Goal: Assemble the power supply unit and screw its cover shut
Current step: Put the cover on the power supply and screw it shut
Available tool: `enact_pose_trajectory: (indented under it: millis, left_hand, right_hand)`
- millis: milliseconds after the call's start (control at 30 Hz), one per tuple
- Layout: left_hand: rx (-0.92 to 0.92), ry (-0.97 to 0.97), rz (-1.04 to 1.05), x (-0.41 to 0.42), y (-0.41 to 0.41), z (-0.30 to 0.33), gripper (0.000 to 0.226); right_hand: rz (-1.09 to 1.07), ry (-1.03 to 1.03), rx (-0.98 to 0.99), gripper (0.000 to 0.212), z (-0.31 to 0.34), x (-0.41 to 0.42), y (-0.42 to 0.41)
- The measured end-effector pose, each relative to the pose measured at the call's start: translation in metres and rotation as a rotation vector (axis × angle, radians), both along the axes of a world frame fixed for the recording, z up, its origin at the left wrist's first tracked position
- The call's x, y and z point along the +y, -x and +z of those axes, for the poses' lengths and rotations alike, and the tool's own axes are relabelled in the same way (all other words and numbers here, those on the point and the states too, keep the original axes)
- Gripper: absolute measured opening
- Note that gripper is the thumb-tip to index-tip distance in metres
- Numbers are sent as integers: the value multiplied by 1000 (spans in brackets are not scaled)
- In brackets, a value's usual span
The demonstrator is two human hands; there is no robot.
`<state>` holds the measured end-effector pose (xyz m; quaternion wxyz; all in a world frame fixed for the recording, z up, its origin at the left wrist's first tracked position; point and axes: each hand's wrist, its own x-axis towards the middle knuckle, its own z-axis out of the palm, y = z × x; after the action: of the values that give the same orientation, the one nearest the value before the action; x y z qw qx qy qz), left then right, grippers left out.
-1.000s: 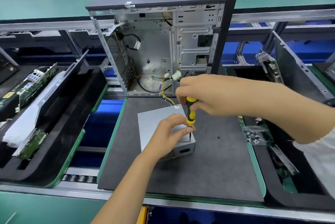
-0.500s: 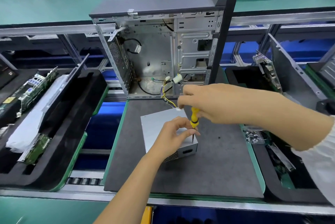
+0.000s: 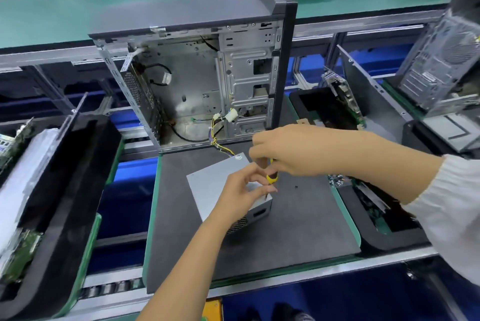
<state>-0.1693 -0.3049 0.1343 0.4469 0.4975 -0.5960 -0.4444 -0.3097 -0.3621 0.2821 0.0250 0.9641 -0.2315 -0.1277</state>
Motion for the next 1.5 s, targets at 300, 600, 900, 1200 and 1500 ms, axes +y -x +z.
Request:
enact_pose_trajectory:
  millis: [300,600,900,1200,1500]
  left_hand:
    - [28,36,-85,5,-2,-7,15]
    - [60,22,-34,2,-2,-3,28]
    - [12,-97,-5,0,-9,4,7]
    - [-2,-37,42,7,-3,-4,9]
    - [-34,-54,49,7,0,-2,21]
  right_hand:
    - [-121,-137,-111,16,-7,1,4]
    - [-38,390,50,42,-6,12,-11]
    - [101,39,35,22,1,-1,-1]
    - [125,30,-55,28,-3,-6,3]
    - [133,326,7,48,3,-8,2]
